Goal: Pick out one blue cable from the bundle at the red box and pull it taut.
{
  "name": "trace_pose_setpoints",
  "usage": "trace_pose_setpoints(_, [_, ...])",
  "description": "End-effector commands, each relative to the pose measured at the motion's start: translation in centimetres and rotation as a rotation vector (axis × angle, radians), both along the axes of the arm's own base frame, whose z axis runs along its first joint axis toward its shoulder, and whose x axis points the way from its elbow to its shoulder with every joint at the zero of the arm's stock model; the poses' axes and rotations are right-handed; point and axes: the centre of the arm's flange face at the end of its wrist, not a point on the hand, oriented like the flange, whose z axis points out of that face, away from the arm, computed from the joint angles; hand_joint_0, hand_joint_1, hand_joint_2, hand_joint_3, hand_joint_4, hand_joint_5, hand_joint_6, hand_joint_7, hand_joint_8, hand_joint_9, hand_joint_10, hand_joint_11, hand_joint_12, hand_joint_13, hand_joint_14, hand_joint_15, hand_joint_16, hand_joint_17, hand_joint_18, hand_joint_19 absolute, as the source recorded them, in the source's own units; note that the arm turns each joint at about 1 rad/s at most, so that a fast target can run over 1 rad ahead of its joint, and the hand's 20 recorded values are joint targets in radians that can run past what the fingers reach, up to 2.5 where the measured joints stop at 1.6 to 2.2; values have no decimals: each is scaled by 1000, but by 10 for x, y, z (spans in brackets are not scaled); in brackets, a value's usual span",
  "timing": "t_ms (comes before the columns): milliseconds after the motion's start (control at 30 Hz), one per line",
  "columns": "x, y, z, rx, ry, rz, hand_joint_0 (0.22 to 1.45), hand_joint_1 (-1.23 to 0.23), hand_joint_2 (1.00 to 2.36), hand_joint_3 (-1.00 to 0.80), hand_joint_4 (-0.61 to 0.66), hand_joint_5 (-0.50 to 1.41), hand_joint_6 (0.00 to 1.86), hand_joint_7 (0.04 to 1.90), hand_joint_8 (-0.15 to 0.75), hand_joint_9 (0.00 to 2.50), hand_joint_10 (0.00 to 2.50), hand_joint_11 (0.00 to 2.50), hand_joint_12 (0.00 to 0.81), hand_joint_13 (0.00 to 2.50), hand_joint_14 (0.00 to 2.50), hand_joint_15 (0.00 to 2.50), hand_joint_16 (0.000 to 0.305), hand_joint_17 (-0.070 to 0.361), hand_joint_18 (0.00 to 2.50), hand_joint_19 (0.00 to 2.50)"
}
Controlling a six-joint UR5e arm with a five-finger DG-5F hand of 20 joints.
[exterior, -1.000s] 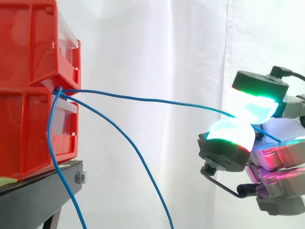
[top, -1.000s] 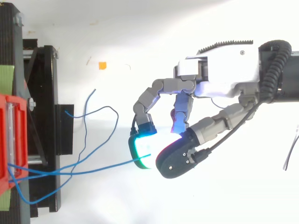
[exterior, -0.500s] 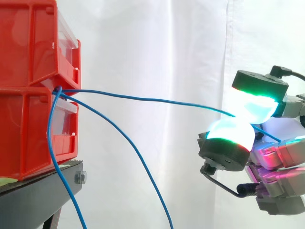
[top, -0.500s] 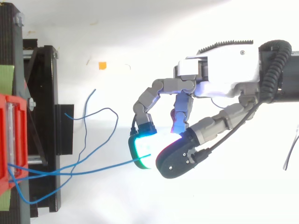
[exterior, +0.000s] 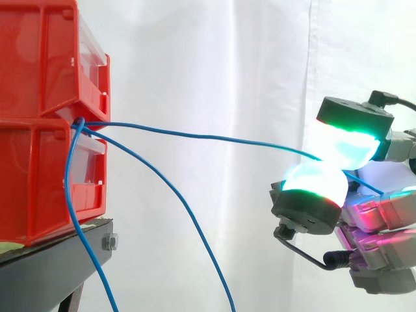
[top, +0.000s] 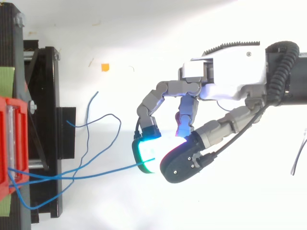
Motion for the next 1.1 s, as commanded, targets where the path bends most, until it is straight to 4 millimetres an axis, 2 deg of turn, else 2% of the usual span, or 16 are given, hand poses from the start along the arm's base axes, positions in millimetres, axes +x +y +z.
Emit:
trace_pose_setpoints(0, [0,0,1,0,-1,0,629,-817,1019,45,-98,-88,914,1073,329,1465,26,788,401,1346,26,848,53,118,1047,908])
trace_pose_setpoints(1067, [0,0,1,2,-1,0,628,-816,1018,38,-94,-88,911,1071,333,1473,25,790,399,1352,25,832,52,117,1051,890])
